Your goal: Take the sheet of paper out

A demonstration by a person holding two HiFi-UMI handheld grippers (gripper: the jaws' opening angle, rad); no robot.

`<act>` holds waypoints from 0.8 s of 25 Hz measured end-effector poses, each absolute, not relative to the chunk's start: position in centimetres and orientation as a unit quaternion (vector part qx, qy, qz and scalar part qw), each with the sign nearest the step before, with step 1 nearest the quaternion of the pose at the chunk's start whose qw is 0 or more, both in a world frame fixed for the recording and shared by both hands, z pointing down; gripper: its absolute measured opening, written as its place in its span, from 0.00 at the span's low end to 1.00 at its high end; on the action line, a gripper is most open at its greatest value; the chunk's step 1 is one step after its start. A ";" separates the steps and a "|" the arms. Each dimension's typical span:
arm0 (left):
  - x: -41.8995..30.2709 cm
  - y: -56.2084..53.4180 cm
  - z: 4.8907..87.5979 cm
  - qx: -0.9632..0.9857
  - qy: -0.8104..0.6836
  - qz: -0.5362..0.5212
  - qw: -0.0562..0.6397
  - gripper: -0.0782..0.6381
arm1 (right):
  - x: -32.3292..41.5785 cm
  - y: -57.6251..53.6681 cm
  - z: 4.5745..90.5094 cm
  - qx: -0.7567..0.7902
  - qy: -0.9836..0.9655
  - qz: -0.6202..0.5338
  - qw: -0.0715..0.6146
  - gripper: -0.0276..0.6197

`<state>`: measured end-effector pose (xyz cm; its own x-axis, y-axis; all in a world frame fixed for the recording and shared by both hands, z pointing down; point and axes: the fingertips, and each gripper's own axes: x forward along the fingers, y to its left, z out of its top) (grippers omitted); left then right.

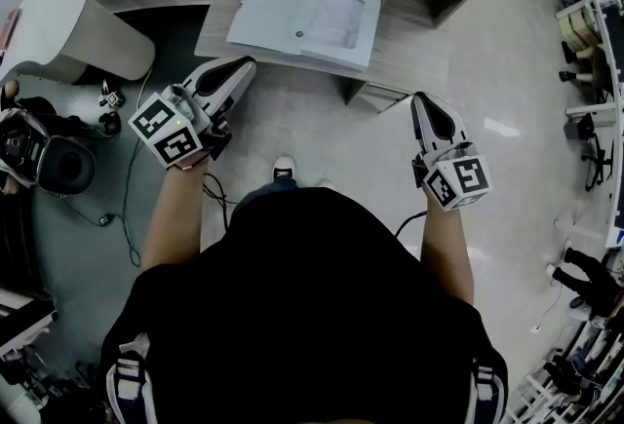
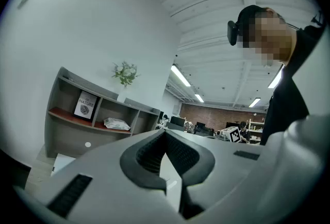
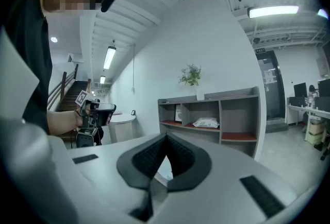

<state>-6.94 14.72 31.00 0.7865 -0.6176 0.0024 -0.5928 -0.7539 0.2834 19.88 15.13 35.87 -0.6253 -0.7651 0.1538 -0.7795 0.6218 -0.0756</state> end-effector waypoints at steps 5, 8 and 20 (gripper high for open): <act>-8.6 14.2 30.6 0.936 -0.315 -0.057 0.146 0.14 | 18.8 15.1 35.6 0.434 -0.897 0.069 0.052 0.06; -10.7 12.9 30.5 0.937 -0.303 -0.071 0.157 0.14 | 16.7 14.2 35.4 0.438 -0.895 0.069 0.058 0.06; -16.3 9.7 31.6 0.937 -0.251 -0.107 0.217 0.14 | 12.2 12.0 35.2 0.479 -0.873 0.068 0.065 0.06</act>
<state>-16.33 9.72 31.59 0.8515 -0.5162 -0.0925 -0.4232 -0.7805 0.4601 12.16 12.02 35.23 -0.5325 -0.8274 0.1786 -0.8450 0.5318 -0.0554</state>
